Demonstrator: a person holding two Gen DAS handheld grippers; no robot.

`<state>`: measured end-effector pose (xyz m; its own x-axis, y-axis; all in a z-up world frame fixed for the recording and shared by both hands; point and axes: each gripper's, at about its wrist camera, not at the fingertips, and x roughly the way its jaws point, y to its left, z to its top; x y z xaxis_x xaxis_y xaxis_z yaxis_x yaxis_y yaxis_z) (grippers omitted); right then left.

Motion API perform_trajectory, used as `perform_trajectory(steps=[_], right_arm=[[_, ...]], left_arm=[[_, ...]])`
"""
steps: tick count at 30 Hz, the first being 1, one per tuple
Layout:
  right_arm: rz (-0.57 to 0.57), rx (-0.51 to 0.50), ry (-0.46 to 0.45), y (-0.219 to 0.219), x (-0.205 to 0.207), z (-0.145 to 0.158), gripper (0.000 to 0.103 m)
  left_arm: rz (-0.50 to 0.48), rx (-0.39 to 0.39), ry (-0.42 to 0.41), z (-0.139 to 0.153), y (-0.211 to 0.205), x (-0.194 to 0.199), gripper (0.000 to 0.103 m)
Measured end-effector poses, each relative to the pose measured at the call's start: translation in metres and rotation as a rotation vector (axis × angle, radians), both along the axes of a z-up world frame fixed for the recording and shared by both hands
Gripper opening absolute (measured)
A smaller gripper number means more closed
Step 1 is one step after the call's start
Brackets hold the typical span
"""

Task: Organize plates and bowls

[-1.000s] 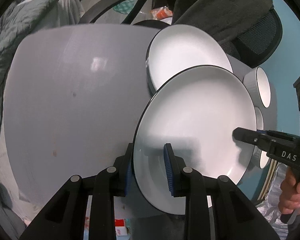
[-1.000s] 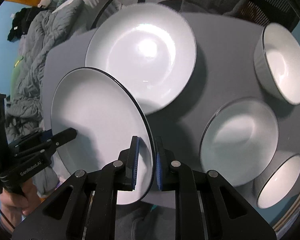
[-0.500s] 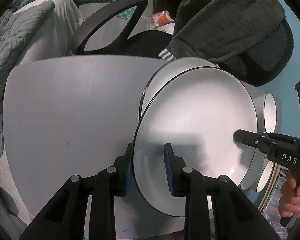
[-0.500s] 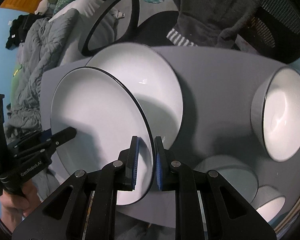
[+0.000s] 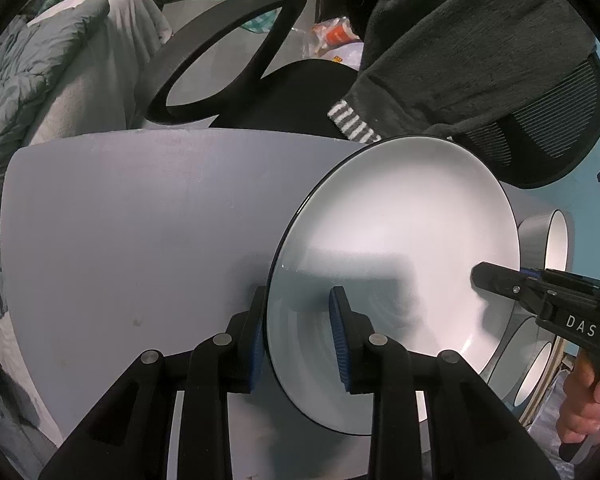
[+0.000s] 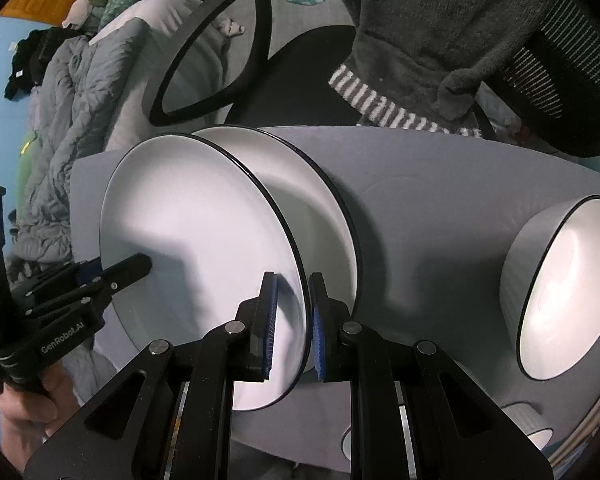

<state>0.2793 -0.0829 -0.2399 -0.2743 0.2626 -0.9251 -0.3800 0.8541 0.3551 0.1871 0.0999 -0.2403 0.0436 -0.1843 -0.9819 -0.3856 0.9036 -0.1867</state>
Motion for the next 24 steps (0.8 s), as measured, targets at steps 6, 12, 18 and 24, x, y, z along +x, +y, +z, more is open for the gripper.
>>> perform_trajectory(steps=[6, 12, 18, 24], right_arm=[[0.0, -0.006, 0.014, -0.004, 0.003, -0.004, 0.016], [0.004, -0.025, 0.011, -0.007, 0.004, -0.007, 0.016], [-0.006, -0.02, 0.025, -0.008, 0.008, -0.007, 0.018], [-0.02, -0.021, 0.05, -0.006, 0.009, -0.005, 0.033]], left_arm=[[-0.006, 0.003, 0.012, -0.005, -0.004, 0.004, 0.029], [-0.033, 0.029, 0.02, -0.006, -0.01, 0.008, 0.029], [-0.051, 0.044, 0.019, -0.006, -0.013, 0.009, 0.029], [-0.038, 0.036, 0.016, -0.006, -0.012, 0.009, 0.03]])
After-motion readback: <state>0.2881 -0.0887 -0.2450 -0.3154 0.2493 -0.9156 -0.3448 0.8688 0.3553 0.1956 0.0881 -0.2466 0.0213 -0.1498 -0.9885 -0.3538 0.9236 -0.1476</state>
